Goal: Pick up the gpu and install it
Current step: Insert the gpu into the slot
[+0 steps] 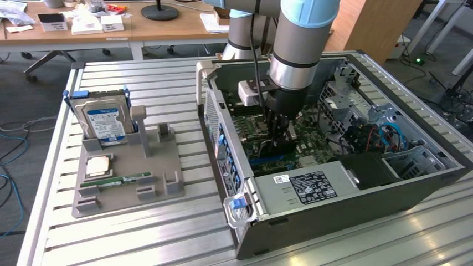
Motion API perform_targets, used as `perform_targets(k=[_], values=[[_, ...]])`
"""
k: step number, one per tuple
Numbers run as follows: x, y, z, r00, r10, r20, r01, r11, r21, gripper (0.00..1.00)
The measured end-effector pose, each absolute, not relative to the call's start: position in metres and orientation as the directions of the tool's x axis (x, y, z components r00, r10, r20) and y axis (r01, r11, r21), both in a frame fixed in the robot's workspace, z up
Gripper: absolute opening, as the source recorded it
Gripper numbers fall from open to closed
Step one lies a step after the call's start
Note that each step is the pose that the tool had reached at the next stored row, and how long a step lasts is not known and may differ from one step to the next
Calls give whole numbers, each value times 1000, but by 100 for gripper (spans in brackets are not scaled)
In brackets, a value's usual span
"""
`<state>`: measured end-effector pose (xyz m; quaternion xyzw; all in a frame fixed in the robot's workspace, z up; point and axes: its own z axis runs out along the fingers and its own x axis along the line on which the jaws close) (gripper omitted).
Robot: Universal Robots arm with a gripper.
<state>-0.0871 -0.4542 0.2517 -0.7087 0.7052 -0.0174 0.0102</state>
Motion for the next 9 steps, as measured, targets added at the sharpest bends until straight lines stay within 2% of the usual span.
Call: perform_targets(k=[9], values=[[-87, -454, 252, 4, -1000, 10, -999, -4, -39, 26]])
